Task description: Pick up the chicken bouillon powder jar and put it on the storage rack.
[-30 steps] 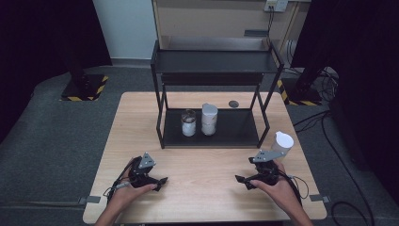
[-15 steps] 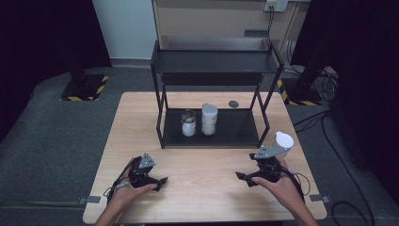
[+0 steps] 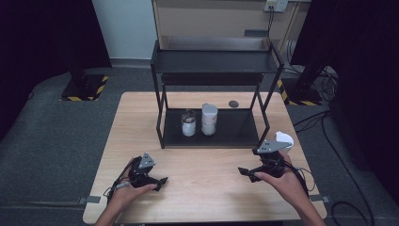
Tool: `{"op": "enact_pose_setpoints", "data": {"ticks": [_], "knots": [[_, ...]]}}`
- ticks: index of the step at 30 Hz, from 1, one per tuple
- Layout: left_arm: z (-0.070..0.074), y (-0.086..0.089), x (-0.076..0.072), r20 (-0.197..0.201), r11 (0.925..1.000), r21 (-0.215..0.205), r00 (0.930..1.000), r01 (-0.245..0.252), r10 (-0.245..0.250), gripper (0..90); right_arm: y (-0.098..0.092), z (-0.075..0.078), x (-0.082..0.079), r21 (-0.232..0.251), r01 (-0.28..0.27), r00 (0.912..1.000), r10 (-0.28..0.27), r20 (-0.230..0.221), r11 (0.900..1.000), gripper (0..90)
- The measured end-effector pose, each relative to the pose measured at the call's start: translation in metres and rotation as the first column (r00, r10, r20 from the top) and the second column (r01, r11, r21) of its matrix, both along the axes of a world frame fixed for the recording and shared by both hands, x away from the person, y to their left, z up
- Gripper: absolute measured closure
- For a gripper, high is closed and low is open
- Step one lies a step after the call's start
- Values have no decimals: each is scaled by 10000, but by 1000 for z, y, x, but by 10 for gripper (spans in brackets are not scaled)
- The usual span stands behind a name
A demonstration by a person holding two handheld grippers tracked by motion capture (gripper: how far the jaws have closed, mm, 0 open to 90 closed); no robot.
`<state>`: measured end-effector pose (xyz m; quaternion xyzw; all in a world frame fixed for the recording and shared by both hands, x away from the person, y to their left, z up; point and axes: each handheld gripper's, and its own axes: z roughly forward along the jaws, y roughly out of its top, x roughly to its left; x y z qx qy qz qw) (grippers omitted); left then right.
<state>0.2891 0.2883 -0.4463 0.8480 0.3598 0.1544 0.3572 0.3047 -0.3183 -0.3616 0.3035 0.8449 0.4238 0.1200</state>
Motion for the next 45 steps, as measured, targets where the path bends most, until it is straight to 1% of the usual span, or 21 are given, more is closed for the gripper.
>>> {"op": "enact_pose_setpoints", "data": {"ticks": [16,28,35,45], "knots": [[0,0,0,-1,10000,1,10000,-2,2,0,-6,20,3,-35,212,9998,-212,22,9998,46],[0,0,0,0,10000,-1,10000,0,0,0,-16,38,2,-107,459,9986,-456,261,9989,45],[0,0,0,-1,10000,2,10000,1,-1,0,-24,43,2,-97,739,9968,-736,327,9972,45],[0,0,0,-1,10000,2,10000,0,0,0,-36,48,2,-75,1081,9926,-1075,572,9941,45]]}}
